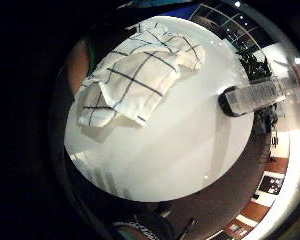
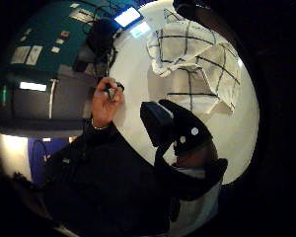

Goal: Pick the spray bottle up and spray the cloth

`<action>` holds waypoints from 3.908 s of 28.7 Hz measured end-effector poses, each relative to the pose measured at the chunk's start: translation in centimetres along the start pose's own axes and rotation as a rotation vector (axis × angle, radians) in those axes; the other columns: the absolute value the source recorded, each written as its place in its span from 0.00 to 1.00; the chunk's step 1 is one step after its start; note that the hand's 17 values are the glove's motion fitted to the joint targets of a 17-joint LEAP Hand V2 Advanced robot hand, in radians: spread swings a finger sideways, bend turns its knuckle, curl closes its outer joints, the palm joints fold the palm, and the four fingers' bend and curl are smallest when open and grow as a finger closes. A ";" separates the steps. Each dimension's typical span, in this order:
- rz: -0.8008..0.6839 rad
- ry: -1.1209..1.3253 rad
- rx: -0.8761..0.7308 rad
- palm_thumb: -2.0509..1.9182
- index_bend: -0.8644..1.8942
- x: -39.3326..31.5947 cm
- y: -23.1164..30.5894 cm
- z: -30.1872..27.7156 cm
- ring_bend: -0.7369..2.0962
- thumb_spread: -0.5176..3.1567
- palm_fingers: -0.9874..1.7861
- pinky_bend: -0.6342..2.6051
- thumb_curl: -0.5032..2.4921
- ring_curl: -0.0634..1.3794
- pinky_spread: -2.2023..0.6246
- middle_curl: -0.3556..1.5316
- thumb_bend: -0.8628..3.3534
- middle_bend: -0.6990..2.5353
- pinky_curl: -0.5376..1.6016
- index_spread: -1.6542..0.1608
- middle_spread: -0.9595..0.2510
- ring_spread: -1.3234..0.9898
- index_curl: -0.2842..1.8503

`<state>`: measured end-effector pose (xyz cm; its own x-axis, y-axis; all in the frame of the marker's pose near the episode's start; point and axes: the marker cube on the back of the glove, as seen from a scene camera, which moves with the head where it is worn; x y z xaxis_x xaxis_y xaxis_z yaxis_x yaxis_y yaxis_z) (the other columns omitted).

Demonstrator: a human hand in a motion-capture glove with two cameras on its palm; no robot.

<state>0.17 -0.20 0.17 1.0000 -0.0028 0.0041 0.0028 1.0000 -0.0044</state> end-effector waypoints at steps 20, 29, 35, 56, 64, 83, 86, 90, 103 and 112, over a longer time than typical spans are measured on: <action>-0.012 -0.011 -0.011 0.64 0.40 -0.2 -0.3 0.5 0.36 0.43 0.54 0.25 0.21 0.18 0.86 0.30 0.25 0.27 0.35 0.69 0.76 0.56 0.25; 0.080 0.011 -0.014 0.64 0.39 2.7 -0.1 0.4 0.36 0.45 0.55 0.25 0.22 0.20 0.86 0.31 0.24 0.27 0.36 0.69 0.76 0.56 0.27; 0.231 0.016 0.040 0.65 0.39 7.6 0.3 -0.8 0.36 0.45 0.56 0.25 0.23 0.20 0.87 0.32 0.23 0.27 0.36 0.69 0.77 0.56 0.28; 0.797 -0.286 0.669 0.70 0.37 21.4 -3.8 -6.2 0.41 0.45 0.68 0.25 0.25 0.28 0.82 0.37 0.22 0.30 0.37 0.75 0.72 0.53 0.29; 0.821 -0.396 0.790 0.71 0.39 21.8 -6.0 -4.6 0.39 0.44 0.66 0.22 0.26 0.28 0.84 0.39 0.22 0.32 0.35 0.75 0.72 0.54 0.30; 0.593 -0.511 1.134 0.74 0.37 24.1 -7.8 -3.3 0.49 0.37 0.88 0.34 0.31 0.35 0.70 0.43 0.20 0.35 0.40 0.76 0.63 0.49 0.32; 0.557 -0.488 1.110 0.74 0.38 24.1 -7.8 -4.1 0.49 0.36 0.88 0.35 0.32 0.36 0.68 0.43 0.20 0.35 0.41 0.76 0.62 0.49 0.33; 0.479 -0.451 1.058 0.74 0.38 23.3 -8.5 -6.4 0.50 0.35 0.87 0.36 0.33 0.36 0.67 0.44 0.20 0.36 0.42 0.76 0.62 0.49 0.33; 0.230 -0.027 0.835 0.75 0.38 20.6 -10.5 -16.0 0.52 0.34 0.86 0.37 0.36 0.37 0.66 0.45 0.20 0.37 0.43 0.76 0.62 0.48 0.35; 0.109 0.204 0.697 0.74 0.38 17.4 -10.2 -18.7 0.52 0.33 0.85 0.37 0.37 0.36 0.66 0.46 0.20 0.37 0.44 0.76 0.62 0.49 0.36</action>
<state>17.60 -10.55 -18.39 0.9754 0.1640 -0.1471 -0.0317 0.7651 0.6431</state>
